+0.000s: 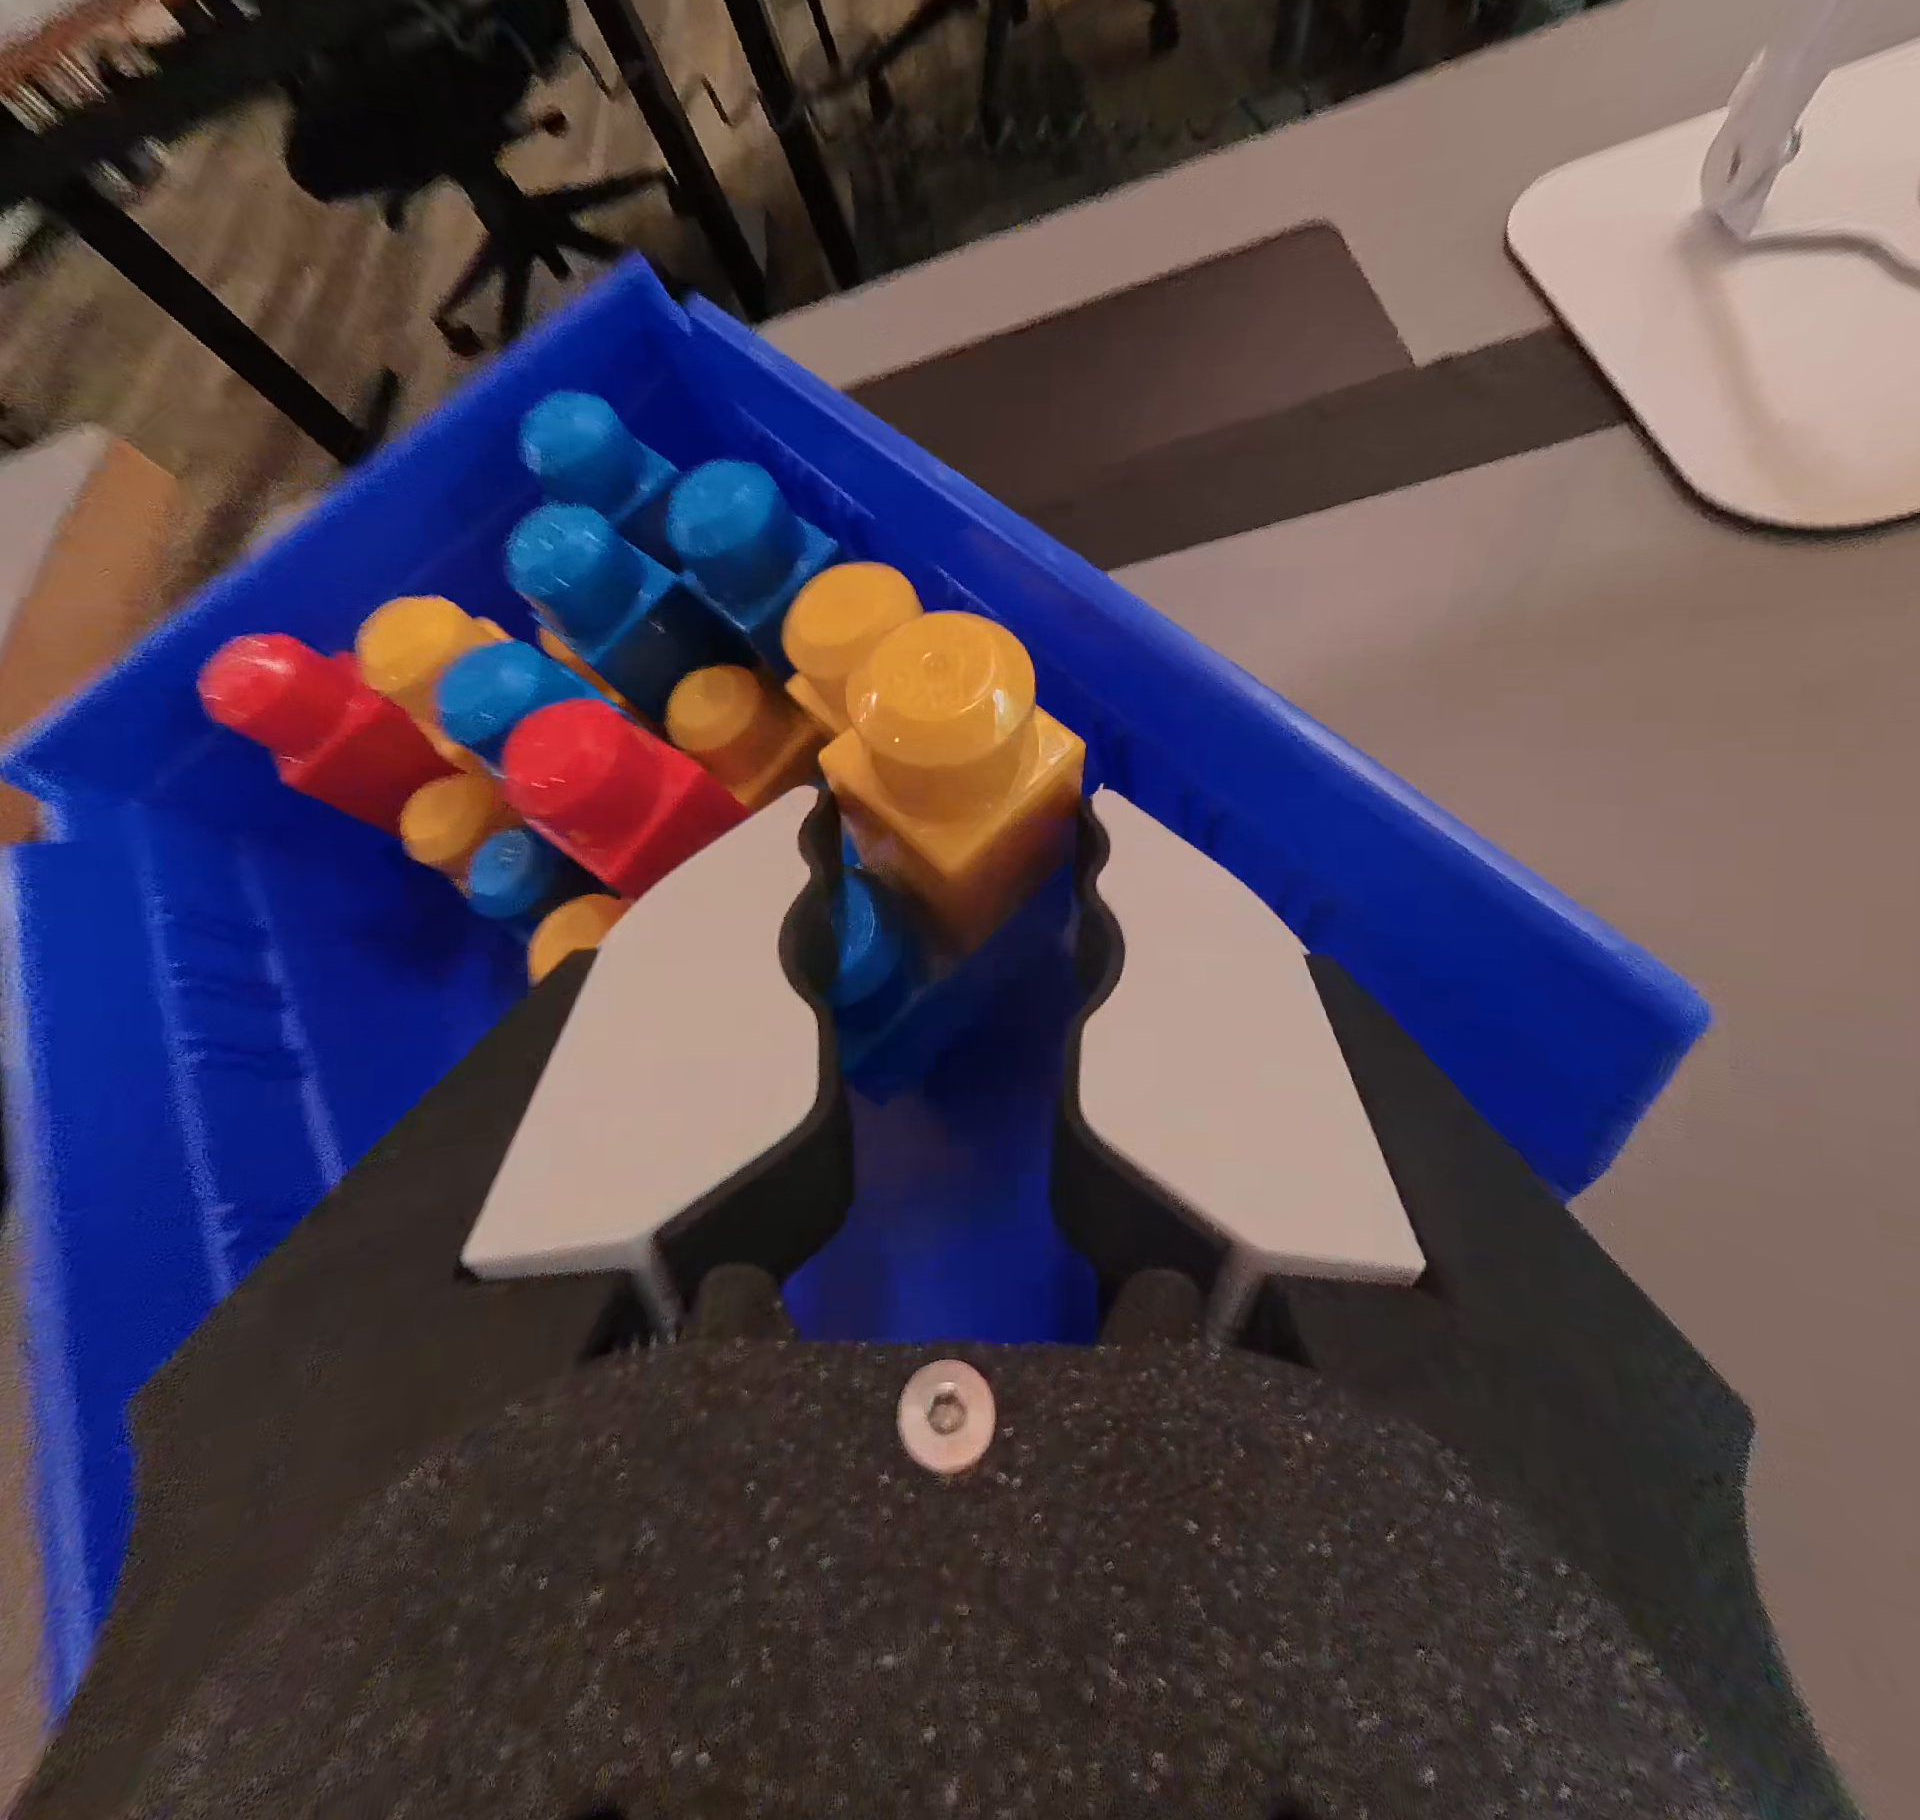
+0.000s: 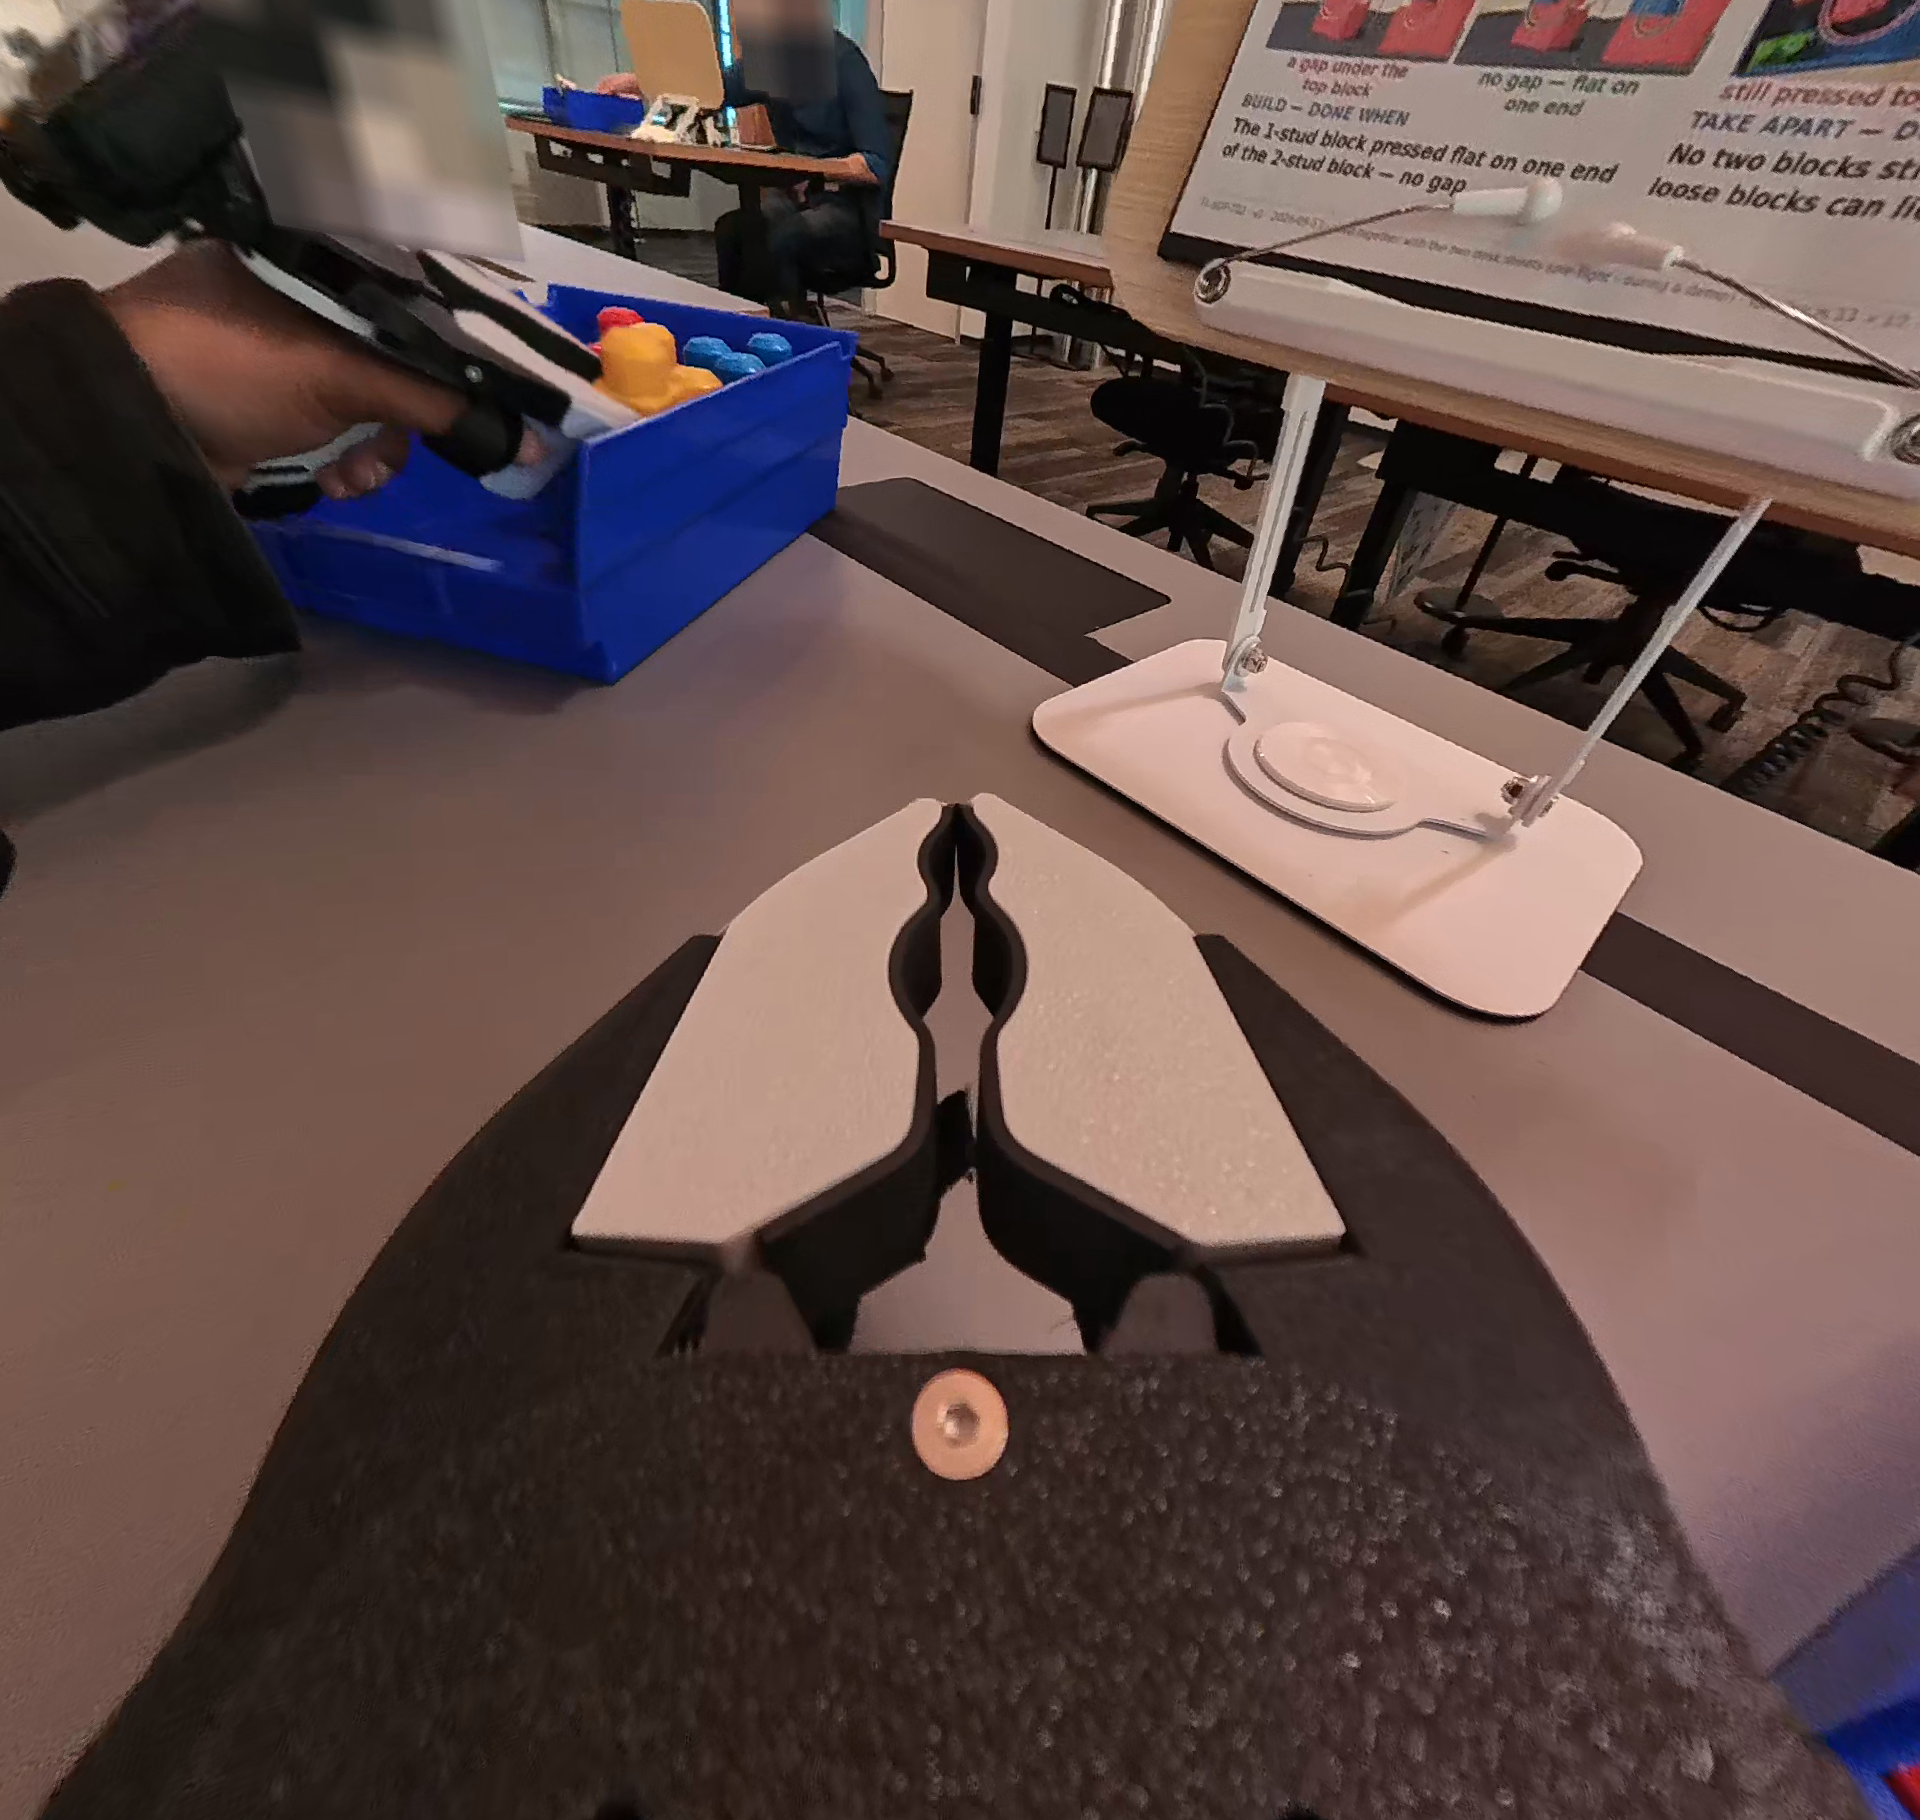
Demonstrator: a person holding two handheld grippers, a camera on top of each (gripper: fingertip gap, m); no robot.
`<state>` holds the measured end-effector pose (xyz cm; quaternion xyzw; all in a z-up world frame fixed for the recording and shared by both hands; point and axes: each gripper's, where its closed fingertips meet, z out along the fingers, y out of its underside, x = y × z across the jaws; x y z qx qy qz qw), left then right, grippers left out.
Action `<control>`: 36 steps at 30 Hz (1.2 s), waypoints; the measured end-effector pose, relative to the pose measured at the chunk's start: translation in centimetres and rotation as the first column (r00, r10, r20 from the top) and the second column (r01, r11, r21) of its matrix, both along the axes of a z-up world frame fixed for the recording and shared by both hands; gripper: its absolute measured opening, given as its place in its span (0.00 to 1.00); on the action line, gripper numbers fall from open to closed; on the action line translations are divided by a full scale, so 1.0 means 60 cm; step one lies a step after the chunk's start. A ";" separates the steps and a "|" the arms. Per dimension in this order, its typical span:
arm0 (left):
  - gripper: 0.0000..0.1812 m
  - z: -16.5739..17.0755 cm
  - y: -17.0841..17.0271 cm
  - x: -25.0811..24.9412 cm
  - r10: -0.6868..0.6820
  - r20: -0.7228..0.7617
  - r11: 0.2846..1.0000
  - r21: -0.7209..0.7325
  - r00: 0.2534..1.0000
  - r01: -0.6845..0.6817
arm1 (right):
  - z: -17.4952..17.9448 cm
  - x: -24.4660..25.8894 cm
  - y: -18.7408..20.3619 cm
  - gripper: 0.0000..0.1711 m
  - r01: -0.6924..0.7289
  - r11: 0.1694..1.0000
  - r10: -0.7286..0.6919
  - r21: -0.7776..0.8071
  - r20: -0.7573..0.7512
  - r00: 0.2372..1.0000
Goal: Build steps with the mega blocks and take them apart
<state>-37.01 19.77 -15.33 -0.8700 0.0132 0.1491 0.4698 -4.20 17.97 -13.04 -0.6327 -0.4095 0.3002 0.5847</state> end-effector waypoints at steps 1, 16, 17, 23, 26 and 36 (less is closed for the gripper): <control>0.24 0.018 -0.006 -0.001 0.003 -0.023 0.999 0.035 1.000 -0.002 | 0.002 0.000 -0.001 0.00 -0.001 1.000 0.001 0.007 0.000 1.000; 0.24 0.162 -0.093 0.402 -0.744 -0.042 0.616 0.344 0.667 0.709 | 0.026 -0.022 -0.055 0.18 -0.202 0.973 0.197 0.109 0.054 0.979; 0.24 0.151 -0.099 0.432 -0.782 -0.031 0.579 0.336 0.623 0.743 | 0.022 -0.024 -0.059 0.21 -0.221 0.970 0.214 0.106 0.074 0.974; 0.24 0.099 -0.126 0.532 -0.876 0.034 0.470 0.291 0.482 0.834 | -0.013 -0.034 -0.074 0.30 -0.293 0.950 0.267 0.108 0.205 0.942; 0.24 0.099 -0.134 0.547 -0.887 0.017 0.445 0.302 0.462 0.843 | -0.016 -0.033 -0.079 0.21 -0.308 0.941 0.274 0.141 0.216 0.937; 0.35 0.151 -0.139 0.514 -0.925 0.176 0.377 0.544 0.338 0.749 | 0.073 0.007 -0.102 0.21 -0.533 0.846 0.516 -0.014 -0.233 0.824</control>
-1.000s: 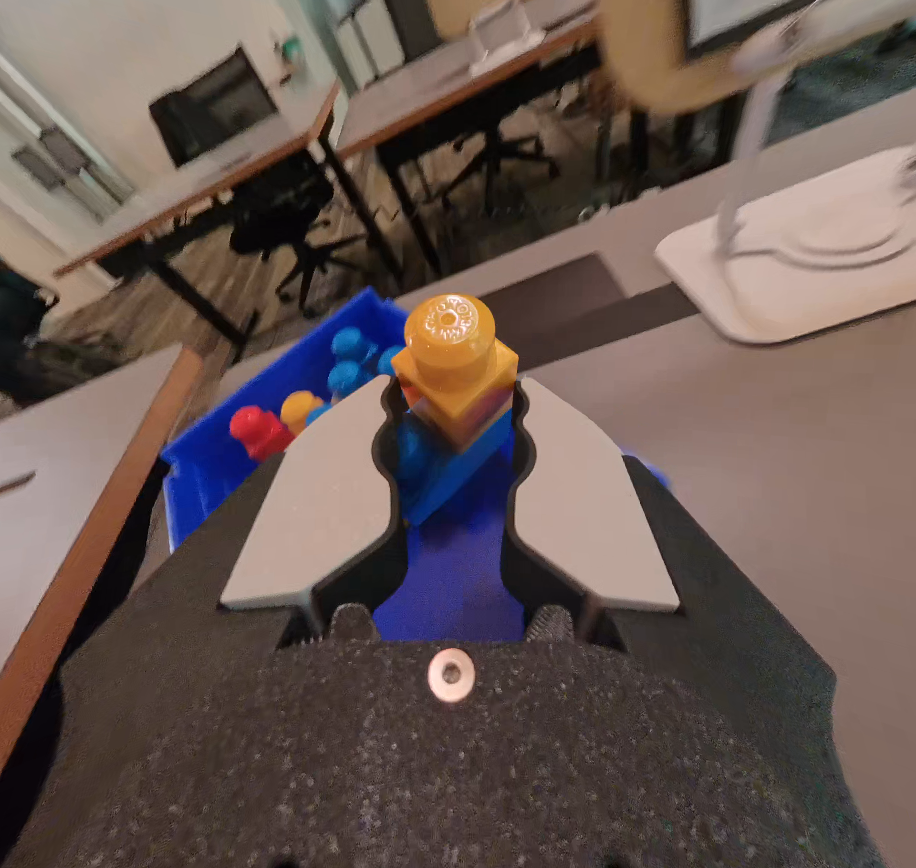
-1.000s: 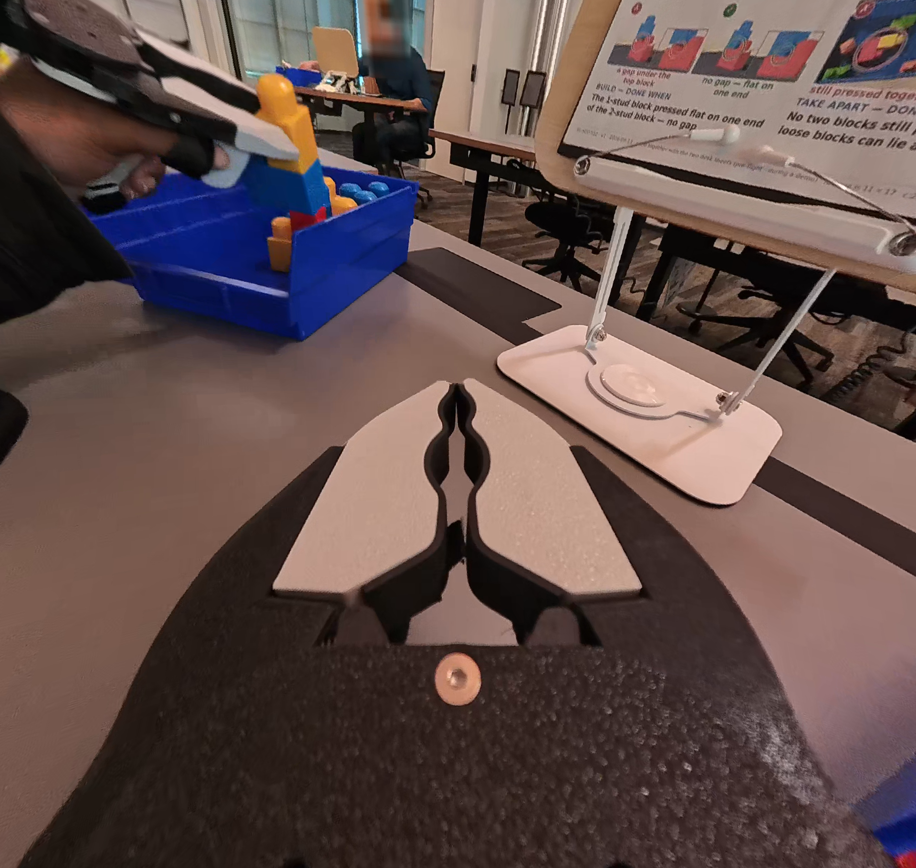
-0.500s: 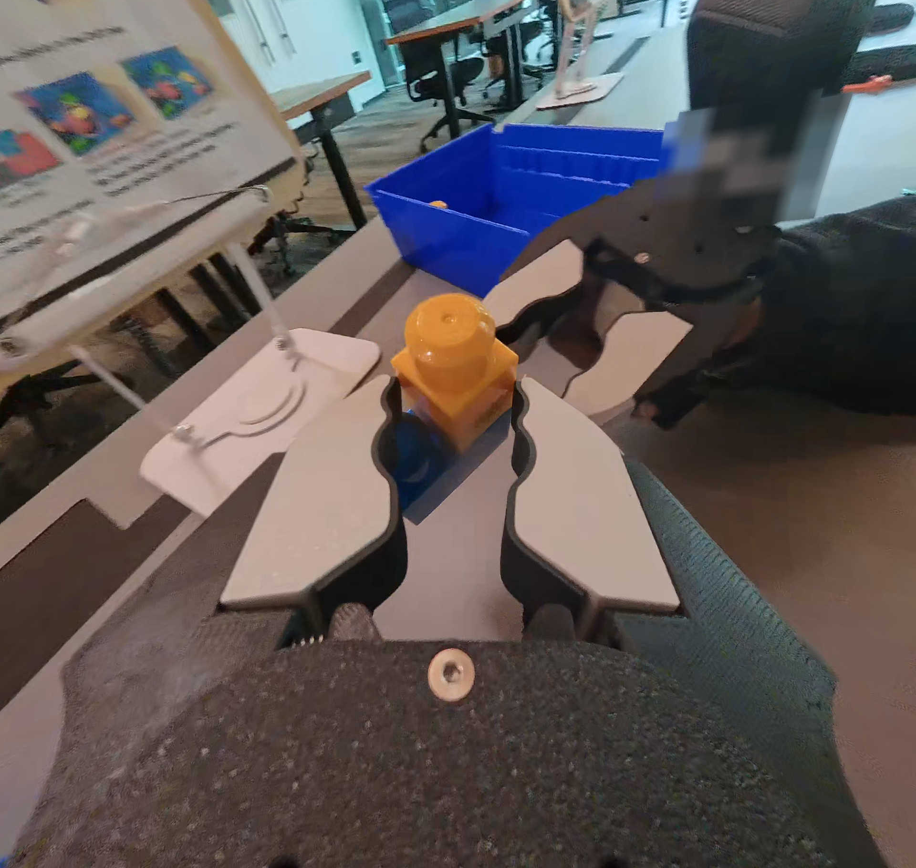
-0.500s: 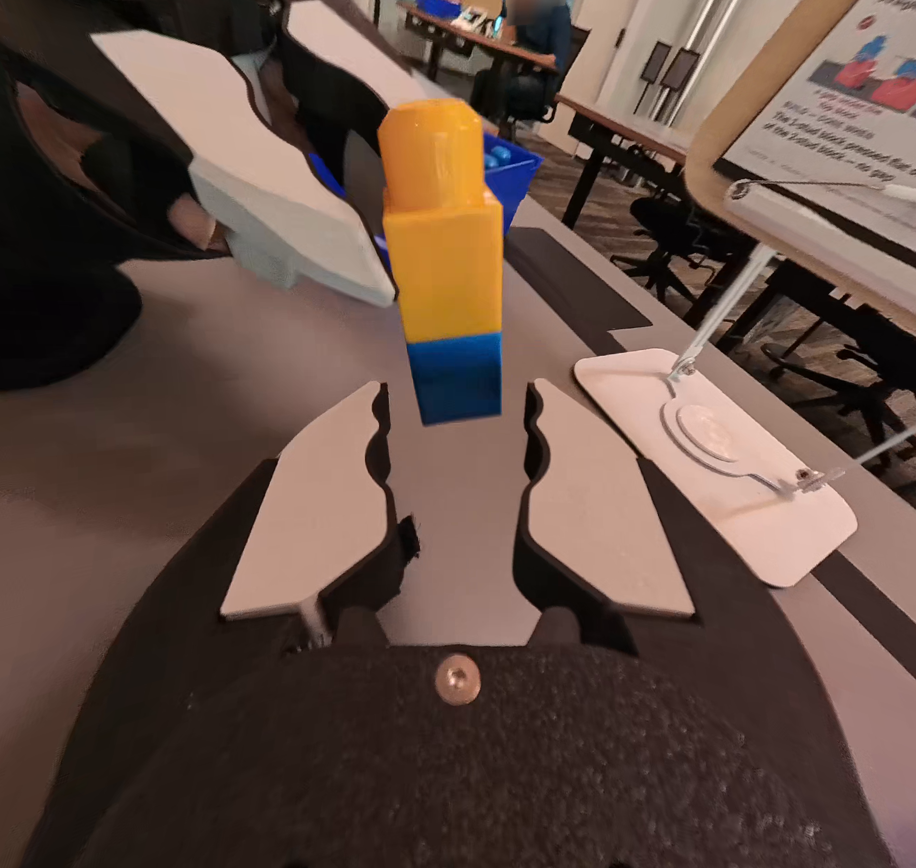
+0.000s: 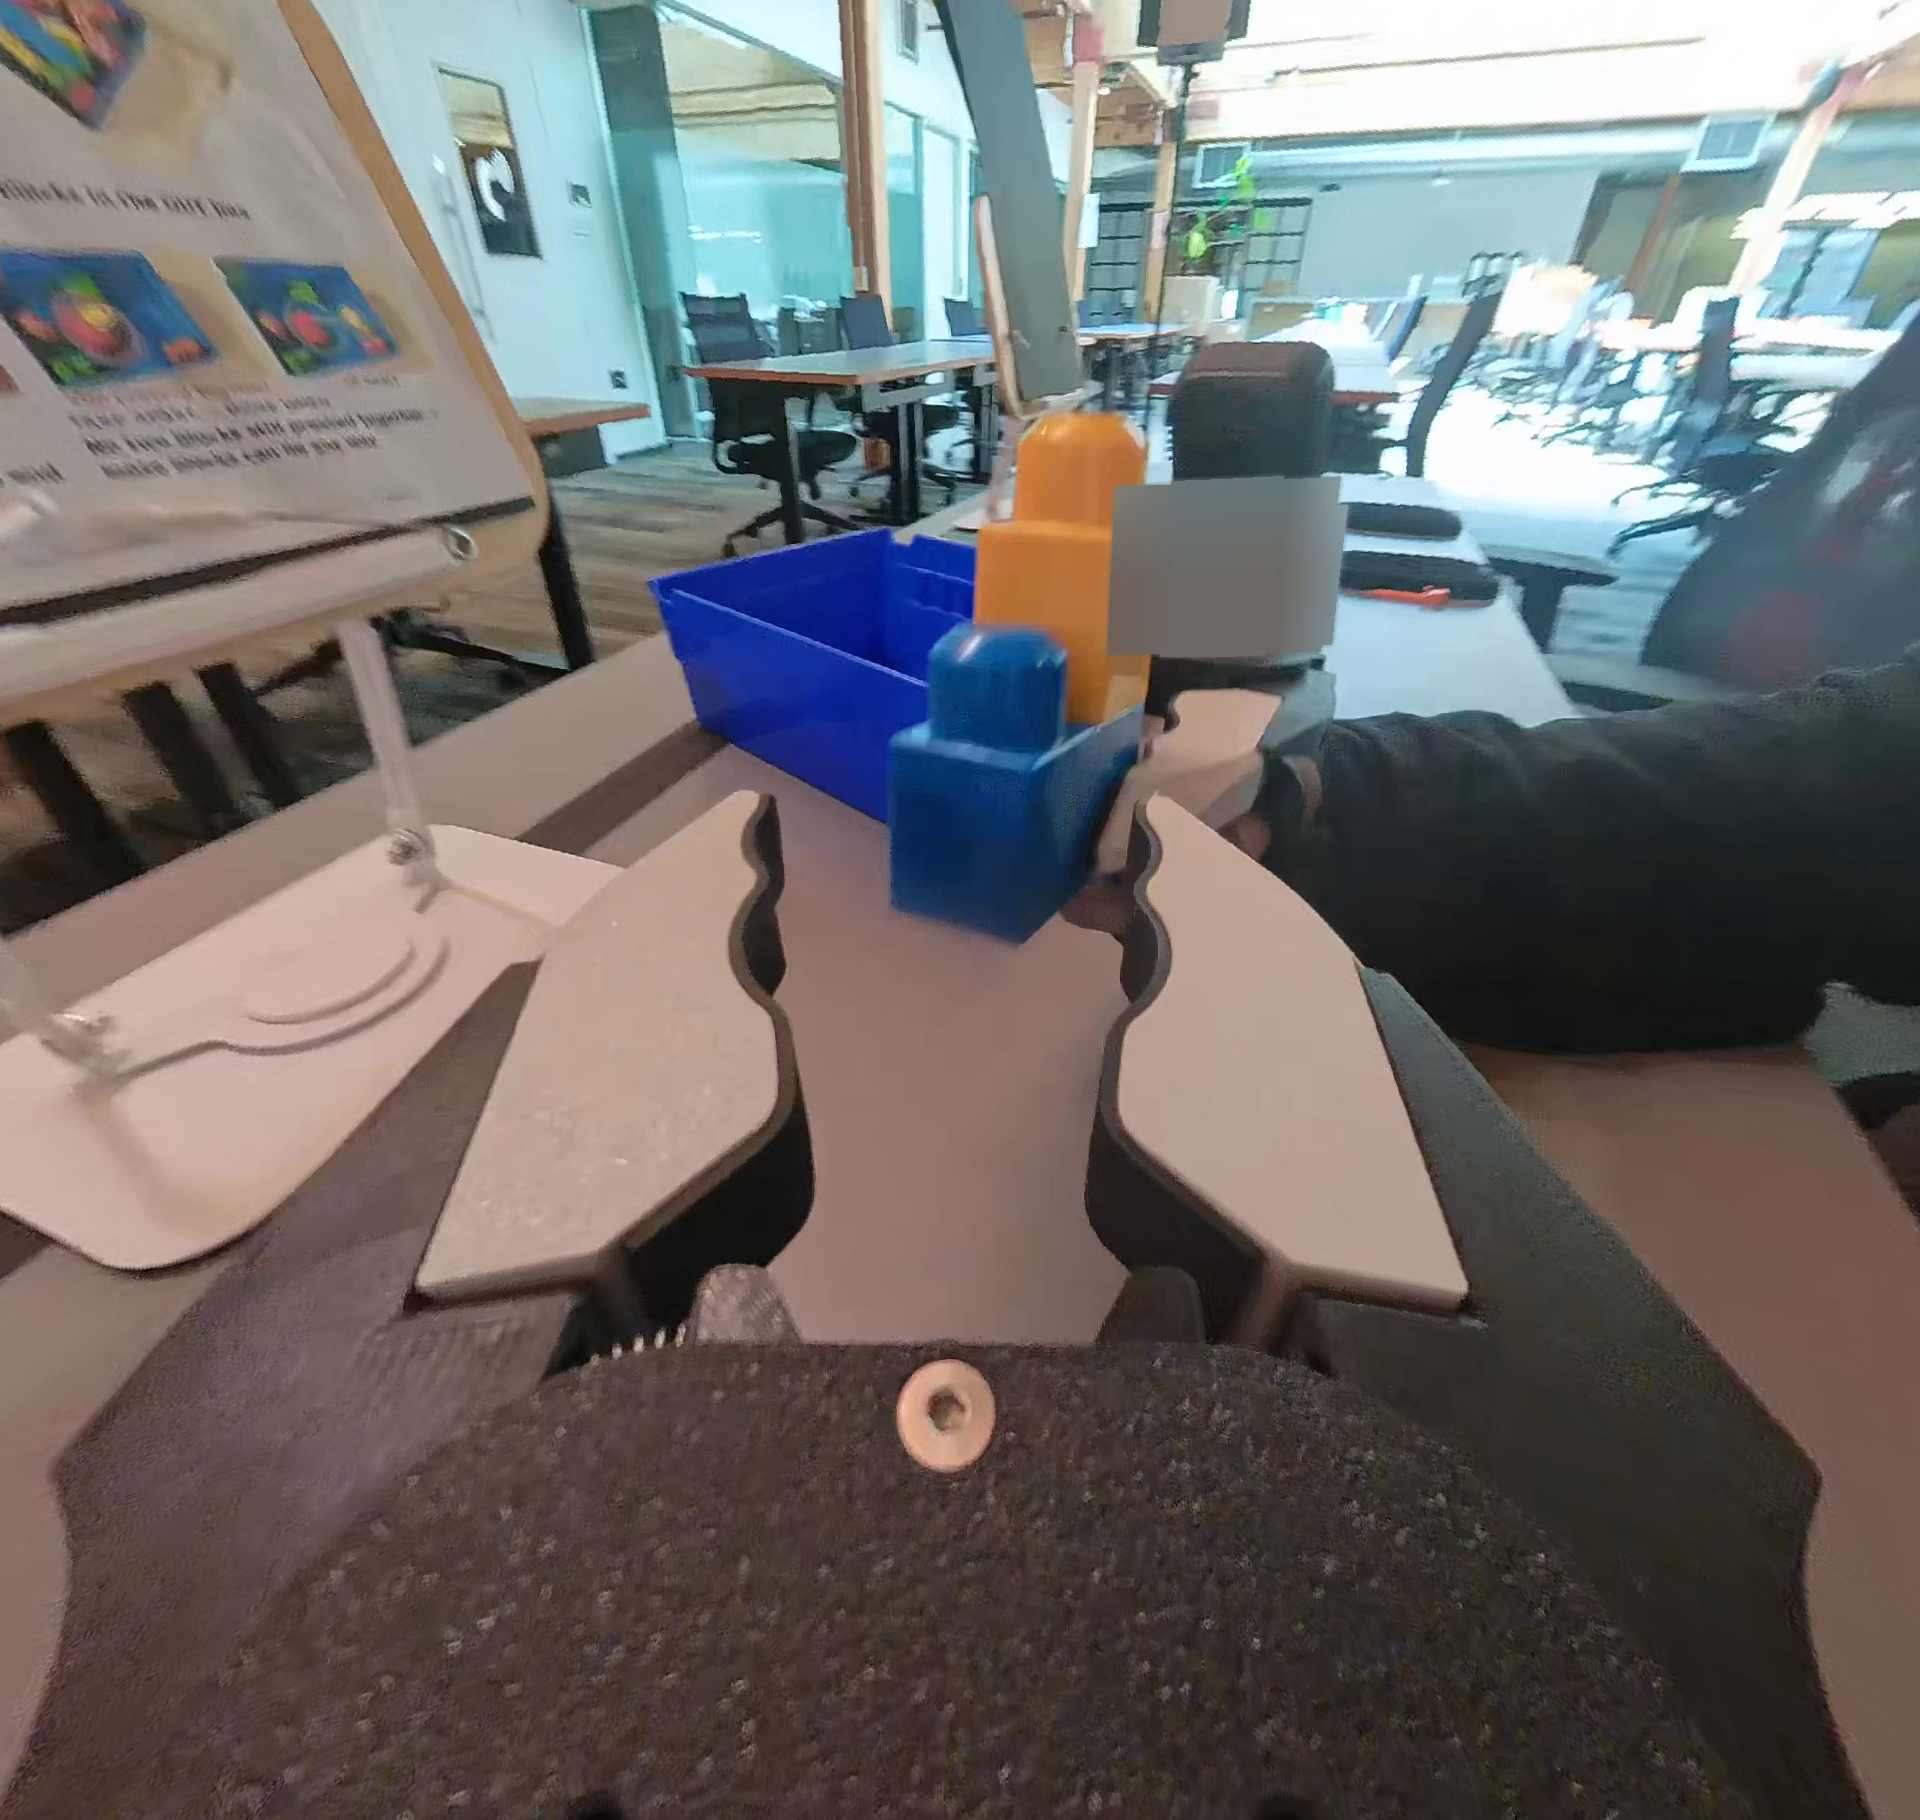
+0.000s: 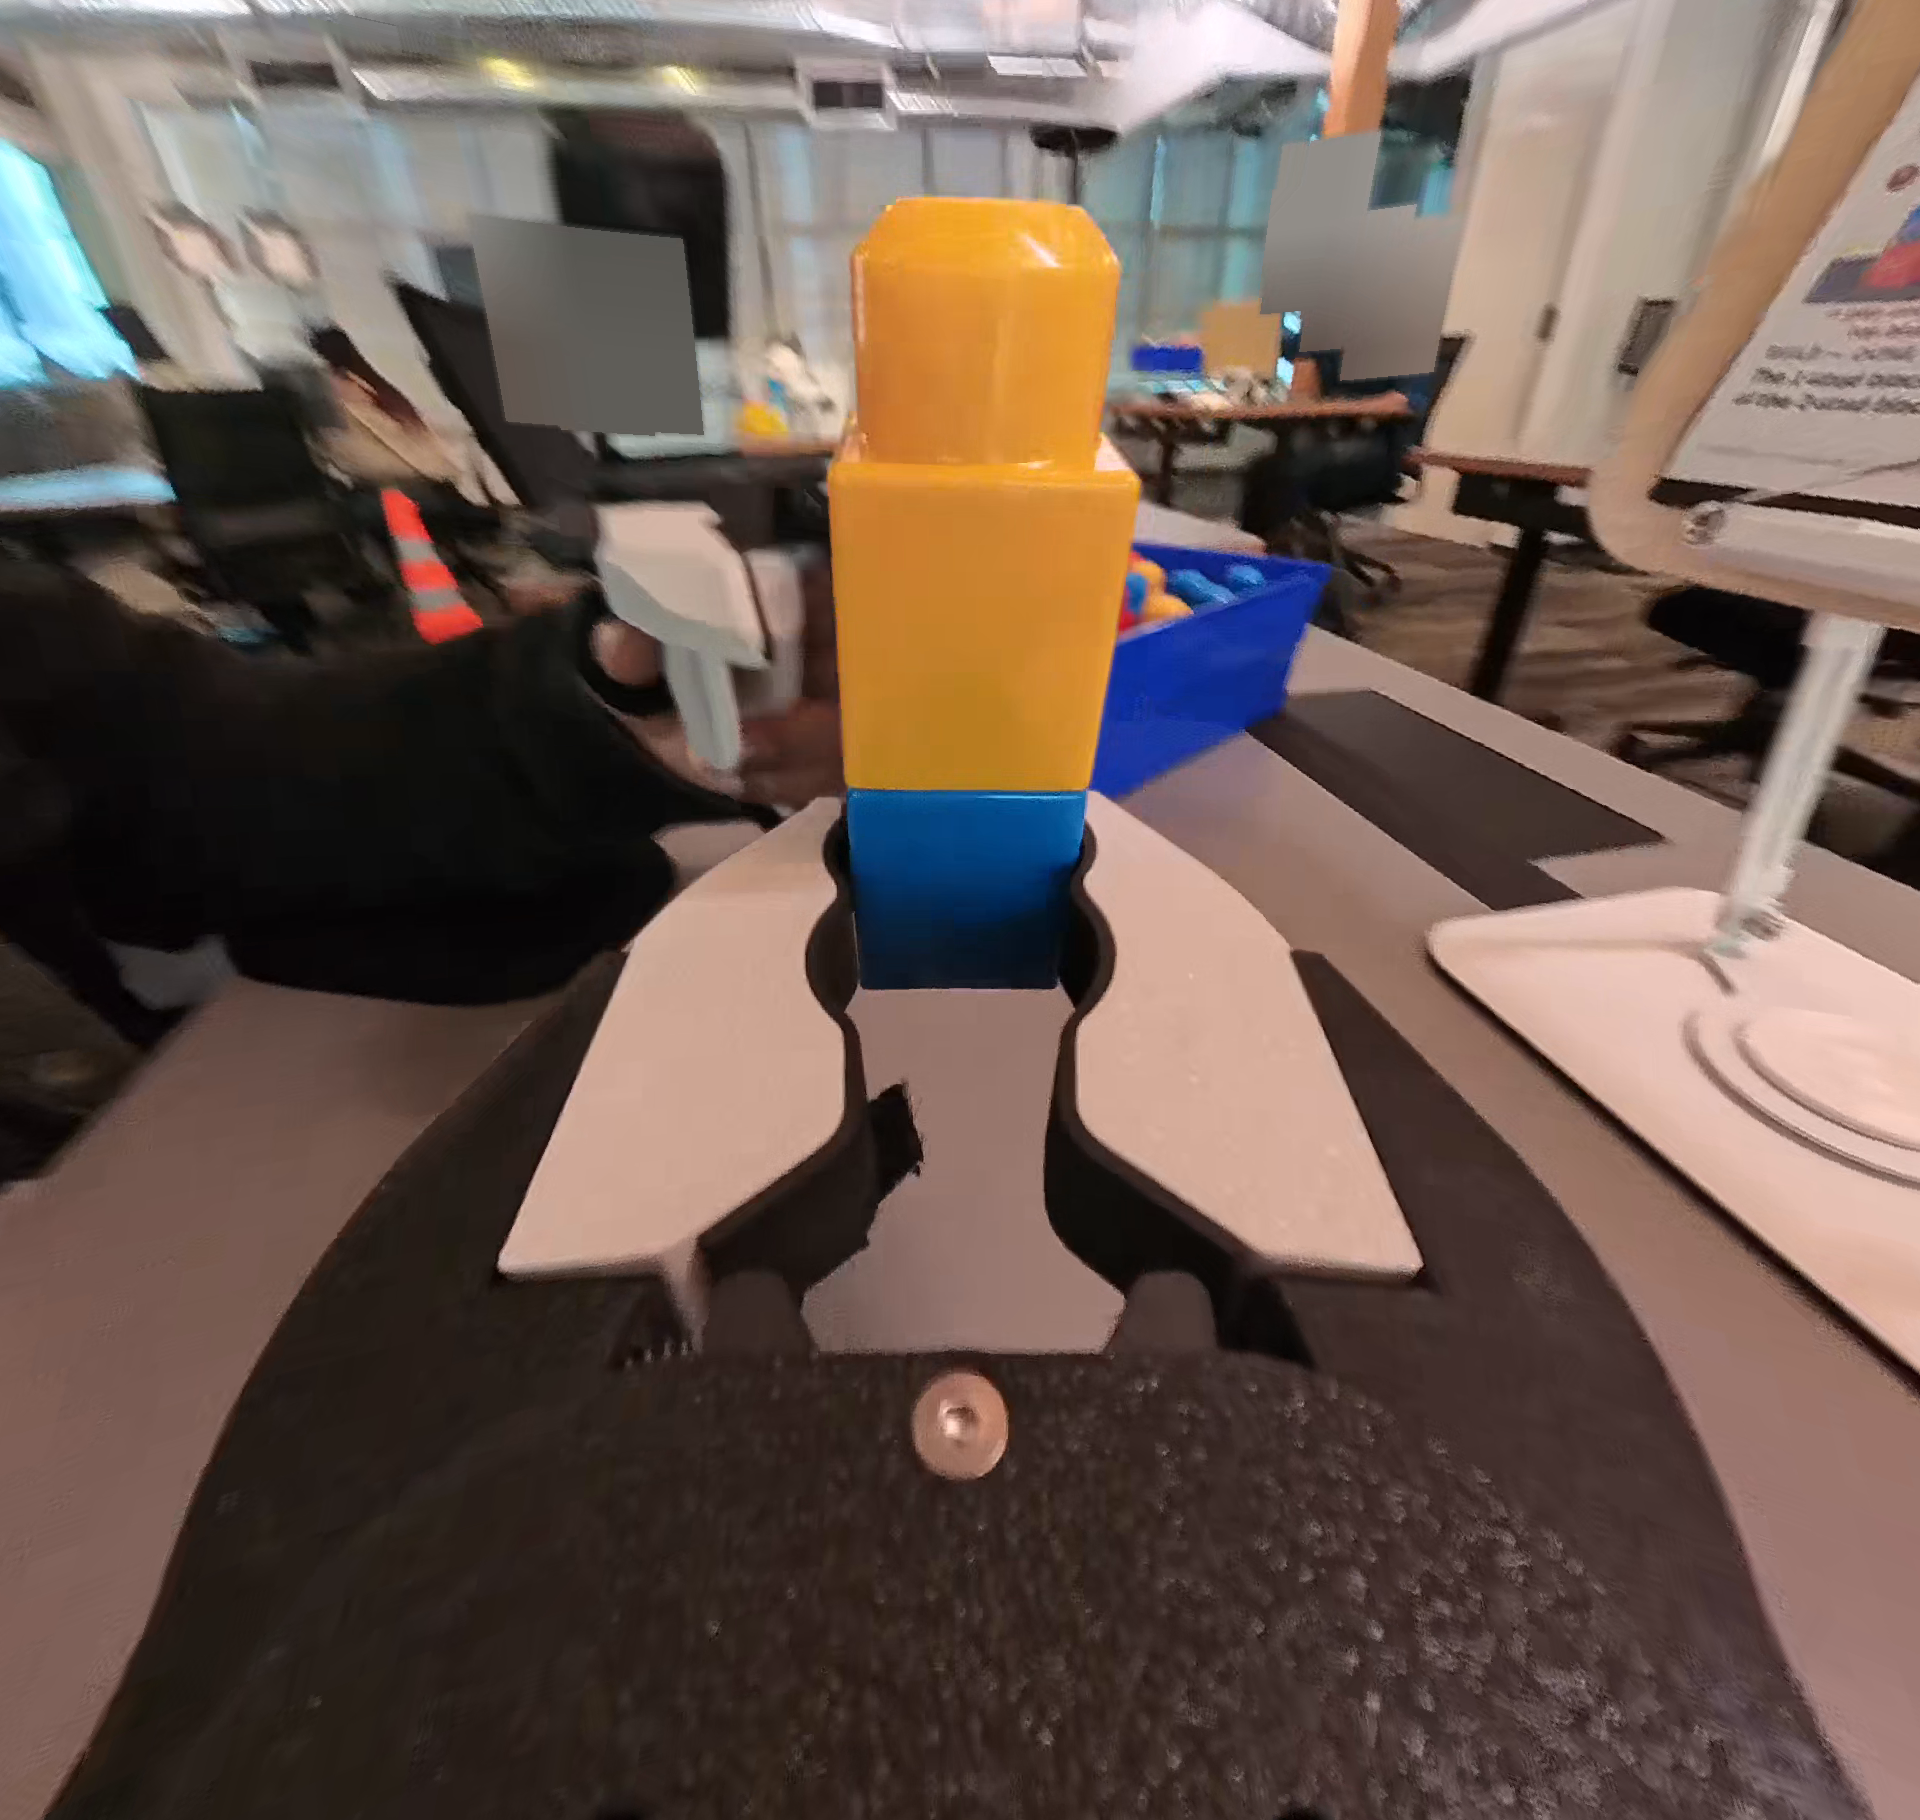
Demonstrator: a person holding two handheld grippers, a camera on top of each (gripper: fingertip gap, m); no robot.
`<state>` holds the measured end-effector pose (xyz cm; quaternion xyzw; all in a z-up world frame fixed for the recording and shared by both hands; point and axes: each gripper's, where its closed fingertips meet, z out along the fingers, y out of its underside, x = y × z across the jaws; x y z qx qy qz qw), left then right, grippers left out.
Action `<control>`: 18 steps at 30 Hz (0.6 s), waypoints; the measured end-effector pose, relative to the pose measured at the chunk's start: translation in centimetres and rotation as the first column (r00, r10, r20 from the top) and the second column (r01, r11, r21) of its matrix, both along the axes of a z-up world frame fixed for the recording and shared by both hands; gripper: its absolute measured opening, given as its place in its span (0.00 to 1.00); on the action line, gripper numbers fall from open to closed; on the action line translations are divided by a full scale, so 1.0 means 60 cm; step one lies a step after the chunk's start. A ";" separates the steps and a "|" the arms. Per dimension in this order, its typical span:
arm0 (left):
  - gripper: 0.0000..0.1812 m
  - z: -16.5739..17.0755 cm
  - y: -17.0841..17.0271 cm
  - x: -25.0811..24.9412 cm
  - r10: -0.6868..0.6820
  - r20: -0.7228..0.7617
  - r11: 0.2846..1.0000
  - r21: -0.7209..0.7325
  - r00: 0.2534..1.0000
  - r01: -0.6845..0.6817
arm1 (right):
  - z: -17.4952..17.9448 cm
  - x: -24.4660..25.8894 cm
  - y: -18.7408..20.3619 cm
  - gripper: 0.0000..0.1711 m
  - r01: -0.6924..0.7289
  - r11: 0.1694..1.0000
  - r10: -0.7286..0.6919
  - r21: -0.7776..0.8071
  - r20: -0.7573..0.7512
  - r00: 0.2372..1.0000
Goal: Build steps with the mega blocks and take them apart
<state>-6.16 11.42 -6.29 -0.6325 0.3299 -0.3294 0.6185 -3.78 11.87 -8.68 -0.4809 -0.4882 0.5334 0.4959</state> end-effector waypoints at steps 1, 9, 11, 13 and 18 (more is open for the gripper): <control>0.35 -0.004 -0.002 0.002 -0.028 0.021 0.999 -0.028 0.999 0.028 | 0.007 0.003 -0.008 0.21 -0.041 0.999 0.040 -0.018 -0.028 0.999; 0.20 -0.023 -0.043 0.045 -0.212 0.009 0.975 -0.061 0.977 0.212 | -0.002 -0.006 -0.055 0.21 -0.197 0.980 0.196 -0.025 -0.020 0.980; 0.21 -0.026 -0.044 0.044 -0.209 -0.035 0.976 -0.064 0.977 0.206 | -0.009 -0.008 -0.056 0.21 -0.198 0.980 0.198 -0.022 0.007 0.980; 0.21 -0.029 -0.042 0.041 -0.192 -0.071 0.981 -0.050 0.979 0.189 | -0.015 -0.011 -0.052 0.21 -0.183 0.983 0.184 -0.023 0.047 0.982; 0.21 -0.068 -0.028 0.013 -0.153 -0.239 0.988 -0.040 0.959 0.148 | -0.016 0.006 -0.022 0.23 -0.106 0.994 0.103 0.019 0.132 0.986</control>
